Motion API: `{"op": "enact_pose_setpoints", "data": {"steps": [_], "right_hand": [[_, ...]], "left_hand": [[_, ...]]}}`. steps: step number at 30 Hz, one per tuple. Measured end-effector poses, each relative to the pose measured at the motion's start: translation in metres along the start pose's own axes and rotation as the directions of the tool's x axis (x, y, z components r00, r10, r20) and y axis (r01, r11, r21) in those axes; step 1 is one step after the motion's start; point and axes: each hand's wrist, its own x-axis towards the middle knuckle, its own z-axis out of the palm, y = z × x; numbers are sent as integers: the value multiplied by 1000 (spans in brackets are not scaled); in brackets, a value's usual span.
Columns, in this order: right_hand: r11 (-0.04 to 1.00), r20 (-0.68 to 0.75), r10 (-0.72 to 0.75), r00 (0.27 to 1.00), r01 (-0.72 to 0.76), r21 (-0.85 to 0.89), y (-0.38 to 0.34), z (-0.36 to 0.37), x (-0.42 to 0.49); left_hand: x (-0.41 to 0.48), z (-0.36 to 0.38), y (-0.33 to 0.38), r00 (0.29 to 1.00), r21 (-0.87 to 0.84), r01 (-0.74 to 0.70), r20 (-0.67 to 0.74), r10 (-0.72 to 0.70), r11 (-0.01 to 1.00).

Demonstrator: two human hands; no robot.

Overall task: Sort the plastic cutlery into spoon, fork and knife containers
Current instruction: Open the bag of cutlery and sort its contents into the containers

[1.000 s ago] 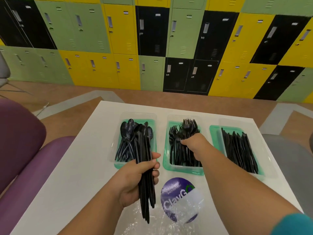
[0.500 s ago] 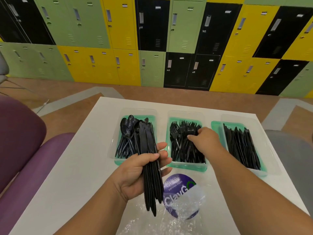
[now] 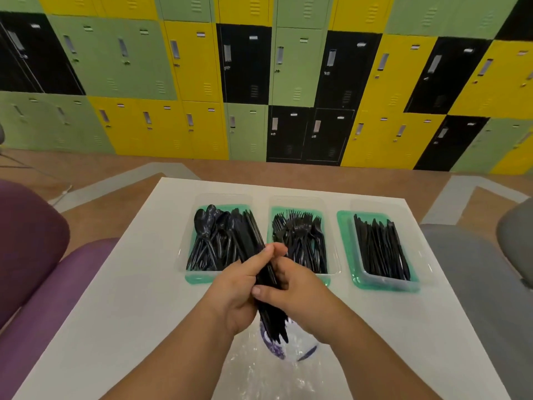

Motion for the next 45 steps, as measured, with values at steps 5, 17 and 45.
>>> {"op": "enact_pose_setpoints", "data": {"steps": [5, 17, 45], "right_hand": [[997, -88, 11, 996, -3, 82, 3, -3, -17], [905, -226, 162, 961, -53, 422, 7, -25, -44], [937, -176, 152, 973, -85, 340, 31, -56, -64]], "left_hand": [[-10, 15, -11, 999, 6, 2, 40, -2, 1000], [-18, 52, -28, 991, -96, -110, -94, 101, 989], [12, 85, -57, 981, 150, -193, 61, 185, 970]]}}
